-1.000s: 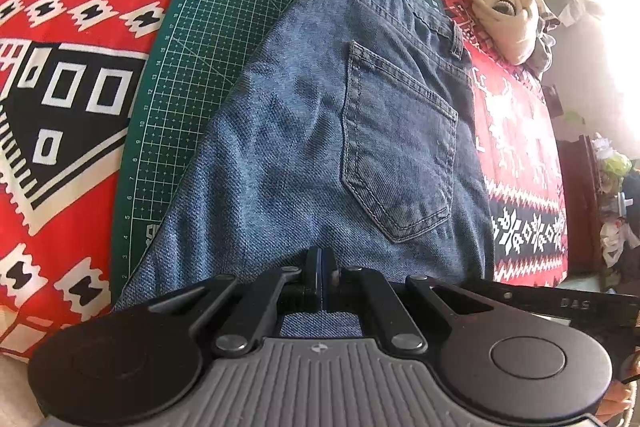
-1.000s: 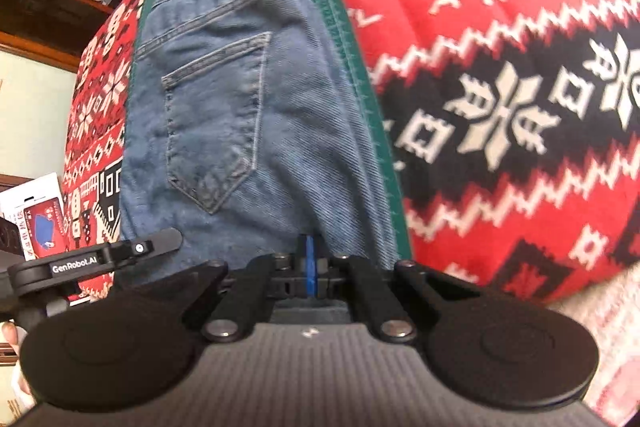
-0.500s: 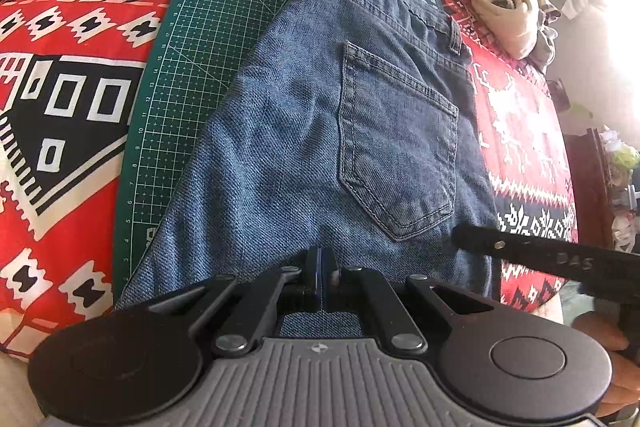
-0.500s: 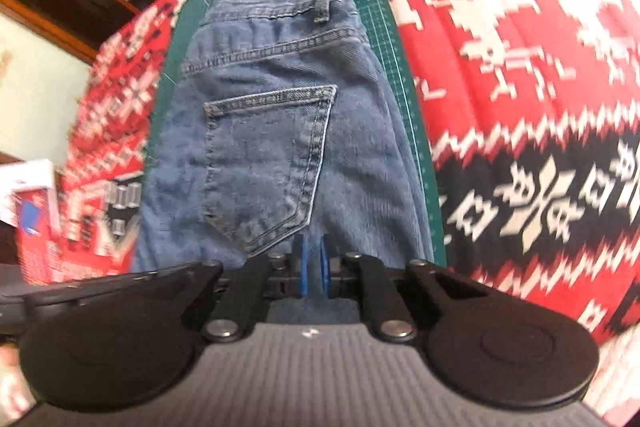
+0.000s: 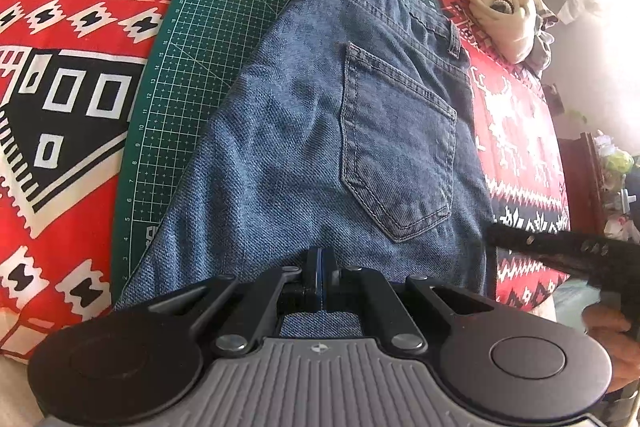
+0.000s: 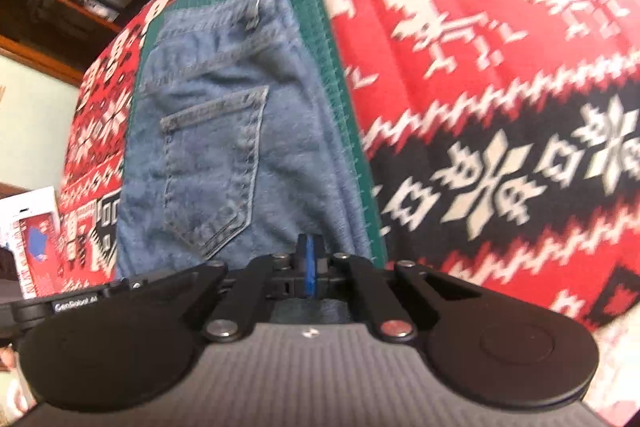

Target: Fold clothes

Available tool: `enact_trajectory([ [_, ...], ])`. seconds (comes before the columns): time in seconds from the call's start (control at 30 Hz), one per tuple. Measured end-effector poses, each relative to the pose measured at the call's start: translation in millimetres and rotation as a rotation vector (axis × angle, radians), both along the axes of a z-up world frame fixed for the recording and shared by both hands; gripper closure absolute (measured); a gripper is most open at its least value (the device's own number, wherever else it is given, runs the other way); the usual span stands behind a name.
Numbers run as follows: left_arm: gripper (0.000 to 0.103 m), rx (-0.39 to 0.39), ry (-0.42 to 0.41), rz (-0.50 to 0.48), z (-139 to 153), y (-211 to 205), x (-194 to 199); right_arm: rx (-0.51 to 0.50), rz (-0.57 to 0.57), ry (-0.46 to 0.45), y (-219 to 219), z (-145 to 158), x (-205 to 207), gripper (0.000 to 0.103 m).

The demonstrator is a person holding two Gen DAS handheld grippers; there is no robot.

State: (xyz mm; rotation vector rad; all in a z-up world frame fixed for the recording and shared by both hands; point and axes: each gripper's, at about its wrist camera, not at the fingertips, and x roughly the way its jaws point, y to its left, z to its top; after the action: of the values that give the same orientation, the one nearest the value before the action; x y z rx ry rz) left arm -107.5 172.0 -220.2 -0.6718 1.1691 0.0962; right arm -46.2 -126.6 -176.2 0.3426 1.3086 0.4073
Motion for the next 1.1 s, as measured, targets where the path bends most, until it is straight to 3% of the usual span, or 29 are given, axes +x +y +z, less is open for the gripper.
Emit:
enact_trajectory([
  [0.3, 0.100, -0.001, -0.002, 0.001, 0, 0, 0, 0.047, -0.023, -0.033, 17, 11, 27, 0.094],
  [0.4, 0.100, -0.008, -0.002, 0.002, -1, 1, 0, 0.020, -0.017, -0.019, 25, 2, 32, 0.095],
  [0.43, 0.100, -0.009, -0.002, 0.002, -1, 1, 0, 0.010, -0.016, -0.021, 24, 0, 31, 0.103],
  [0.63, 0.100, -0.001, -0.003, -0.003, 0, 0, 0, -0.102, -0.031, -0.055, 14, -2, 18, 0.103],
  [0.9, 0.100, 0.009, 0.002, -0.010, 1, -1, 1, 0.036, -0.081, -0.048, -18, 21, 6, 0.096],
  [1.0, 0.100, 0.008, 0.002, -0.008, 2, 0, 1, 0.074, -0.036, -0.043, -3, 27, 4, 0.095],
  [1.1, 0.100, 0.002, -0.001, -0.006, 1, 1, 0, 0.031, 0.020, -0.028, 20, 20, 3, 0.095],
])
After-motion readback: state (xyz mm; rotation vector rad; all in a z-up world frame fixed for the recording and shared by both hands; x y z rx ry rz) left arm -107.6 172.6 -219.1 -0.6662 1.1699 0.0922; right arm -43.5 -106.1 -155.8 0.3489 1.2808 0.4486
